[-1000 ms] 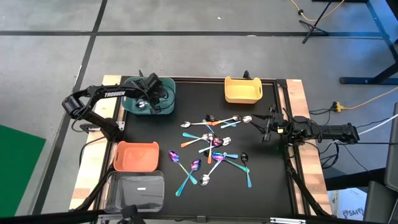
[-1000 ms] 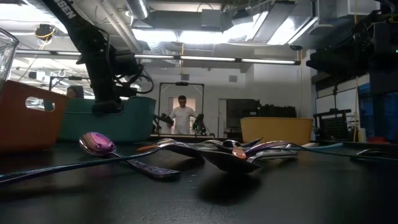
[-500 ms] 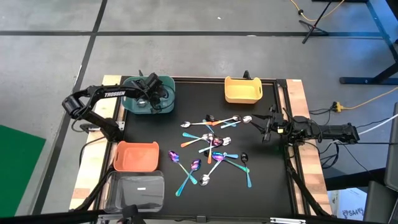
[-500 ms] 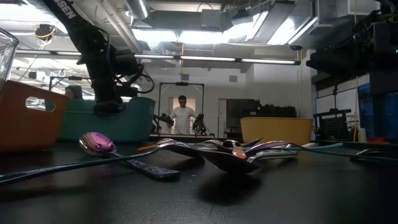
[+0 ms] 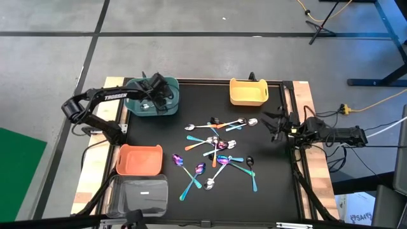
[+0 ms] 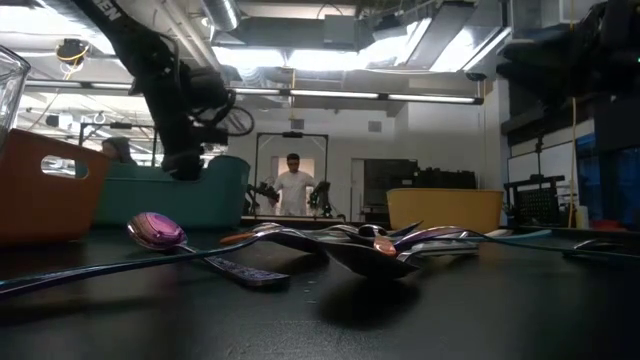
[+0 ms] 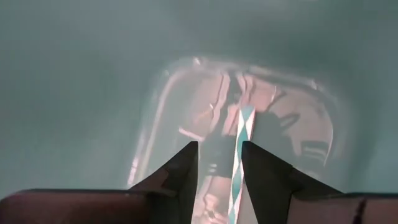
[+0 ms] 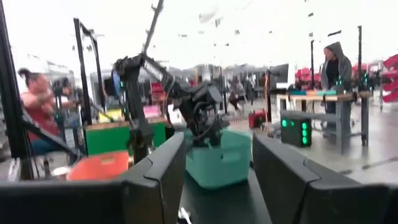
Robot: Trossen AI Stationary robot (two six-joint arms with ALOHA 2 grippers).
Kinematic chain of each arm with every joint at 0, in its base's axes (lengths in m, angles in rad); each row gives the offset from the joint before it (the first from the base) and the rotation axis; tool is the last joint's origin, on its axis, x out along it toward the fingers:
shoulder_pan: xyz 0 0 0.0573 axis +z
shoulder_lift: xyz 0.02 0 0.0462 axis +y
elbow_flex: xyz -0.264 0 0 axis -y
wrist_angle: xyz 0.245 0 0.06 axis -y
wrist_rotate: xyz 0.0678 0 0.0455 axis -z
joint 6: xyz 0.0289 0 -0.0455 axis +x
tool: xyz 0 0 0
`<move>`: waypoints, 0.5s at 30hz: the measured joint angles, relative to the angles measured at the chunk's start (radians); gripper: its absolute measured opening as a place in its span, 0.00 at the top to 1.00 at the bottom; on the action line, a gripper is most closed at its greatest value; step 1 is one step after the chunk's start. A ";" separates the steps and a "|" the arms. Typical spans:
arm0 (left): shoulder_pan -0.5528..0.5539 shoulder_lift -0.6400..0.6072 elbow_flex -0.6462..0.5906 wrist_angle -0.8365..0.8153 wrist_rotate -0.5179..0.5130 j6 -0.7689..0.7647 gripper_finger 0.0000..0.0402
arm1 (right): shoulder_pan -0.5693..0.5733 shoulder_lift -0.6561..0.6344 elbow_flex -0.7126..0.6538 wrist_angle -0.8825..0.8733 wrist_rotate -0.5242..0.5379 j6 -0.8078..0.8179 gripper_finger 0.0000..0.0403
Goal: Sort silverware by color (type)
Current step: Put the orange spoon into the yellow bin
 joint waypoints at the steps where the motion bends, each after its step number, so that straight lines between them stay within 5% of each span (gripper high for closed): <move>1: -0.003 -0.011 0.007 -0.004 -0.003 -0.001 0.71 | 0.000 0.000 0.005 0.004 0.000 0.000 0.57; 9: -0.032 -0.151 0.064 -0.049 -0.077 -0.079 0.71 | 0.000 0.026 0.115 0.002 -0.015 0.000 0.57; 15: -0.070 -0.305 0.065 -0.051 -0.061 -0.180 0.71 | 0.000 0.175 0.260 -0.033 -0.014 -0.003 0.57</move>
